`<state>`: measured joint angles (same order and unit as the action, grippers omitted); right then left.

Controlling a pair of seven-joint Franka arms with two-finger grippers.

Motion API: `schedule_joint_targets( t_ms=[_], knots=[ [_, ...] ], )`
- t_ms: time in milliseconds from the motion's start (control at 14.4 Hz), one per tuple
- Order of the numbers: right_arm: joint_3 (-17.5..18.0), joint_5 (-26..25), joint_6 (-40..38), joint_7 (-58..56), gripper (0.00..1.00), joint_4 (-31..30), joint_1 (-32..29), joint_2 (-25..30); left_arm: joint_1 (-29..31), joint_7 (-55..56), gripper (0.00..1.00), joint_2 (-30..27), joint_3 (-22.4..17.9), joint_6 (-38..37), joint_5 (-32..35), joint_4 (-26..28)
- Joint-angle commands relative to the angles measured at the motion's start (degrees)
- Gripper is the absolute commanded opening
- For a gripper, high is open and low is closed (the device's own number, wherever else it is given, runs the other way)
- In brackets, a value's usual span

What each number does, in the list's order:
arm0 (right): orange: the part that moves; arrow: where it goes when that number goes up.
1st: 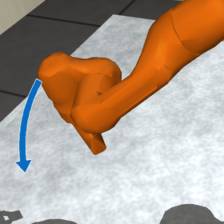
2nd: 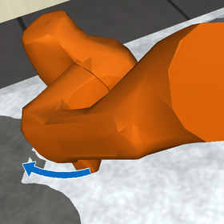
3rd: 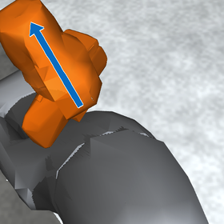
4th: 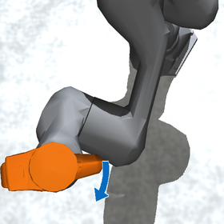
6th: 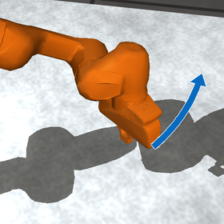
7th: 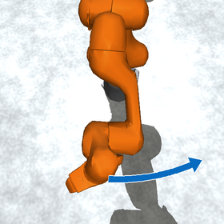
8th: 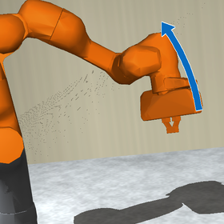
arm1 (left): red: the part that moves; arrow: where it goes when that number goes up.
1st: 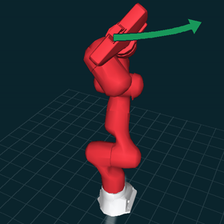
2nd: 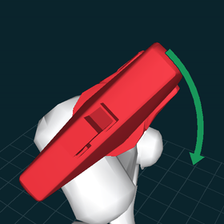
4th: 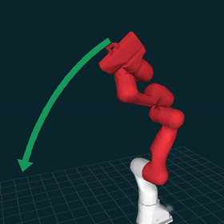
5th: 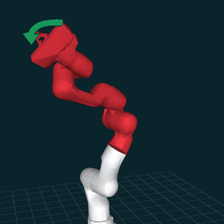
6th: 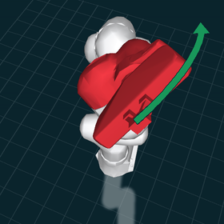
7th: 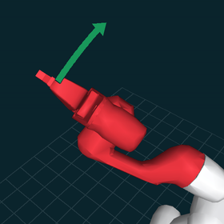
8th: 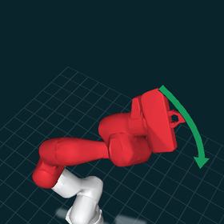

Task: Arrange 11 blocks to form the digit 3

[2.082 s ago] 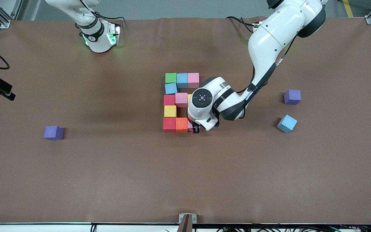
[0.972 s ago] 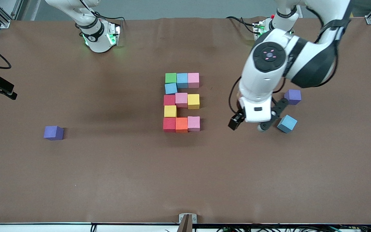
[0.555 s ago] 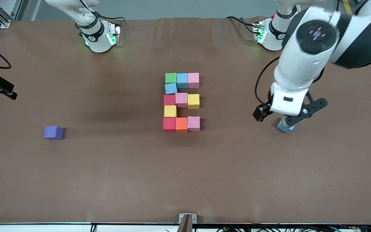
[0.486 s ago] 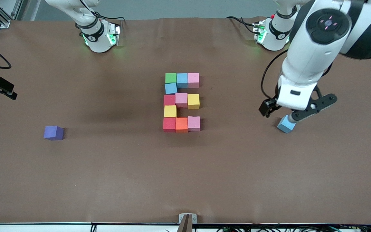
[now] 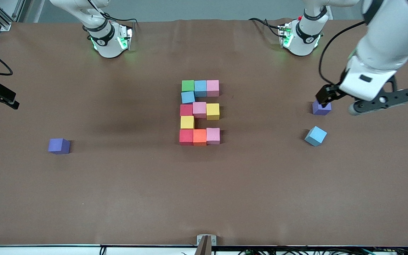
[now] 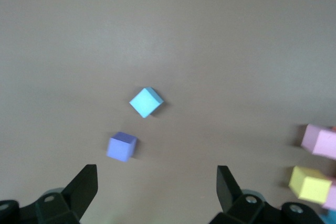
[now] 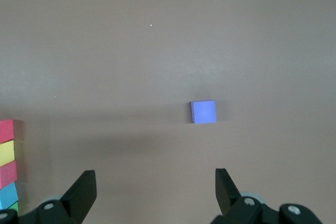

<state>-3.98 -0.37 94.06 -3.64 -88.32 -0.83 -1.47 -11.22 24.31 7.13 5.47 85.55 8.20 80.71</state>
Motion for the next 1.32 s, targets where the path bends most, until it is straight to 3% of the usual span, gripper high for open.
schedule_joint_targets(
  t_ms=[0, 208, 902, 1249],
  knots=[
    [0.11, -0.34, 0.07, -0.32, 1.0, -1.33, -0.13, 1.21, 0.06, -7.34, 1.0, -4.22, -3.44, 0.23, -1.6, 4.45],
    [0.11, -0.34, 0.07, -0.32, 1.0, -1.24, 0.04, 1.21, 4.97, -15.5, 1.0, -6.41, -2.92, 0.4, -3.44, 6.29],
    [0.38, -0.34, 0.15, -0.32, 1.0, -1.24, 0.3, 1.21, 4.54, -16.05, 1.0, -10.99, -1.96, 5.23, -4.24, 12.45],
    [0.38, -0.34, 0.33, -0.32, 1.0, -1.24, 0.13, 1.21, 5.24, -17.19, 1.0, -12.57, -2.22, 3.84, -7.41, 13.95]
  ],
)
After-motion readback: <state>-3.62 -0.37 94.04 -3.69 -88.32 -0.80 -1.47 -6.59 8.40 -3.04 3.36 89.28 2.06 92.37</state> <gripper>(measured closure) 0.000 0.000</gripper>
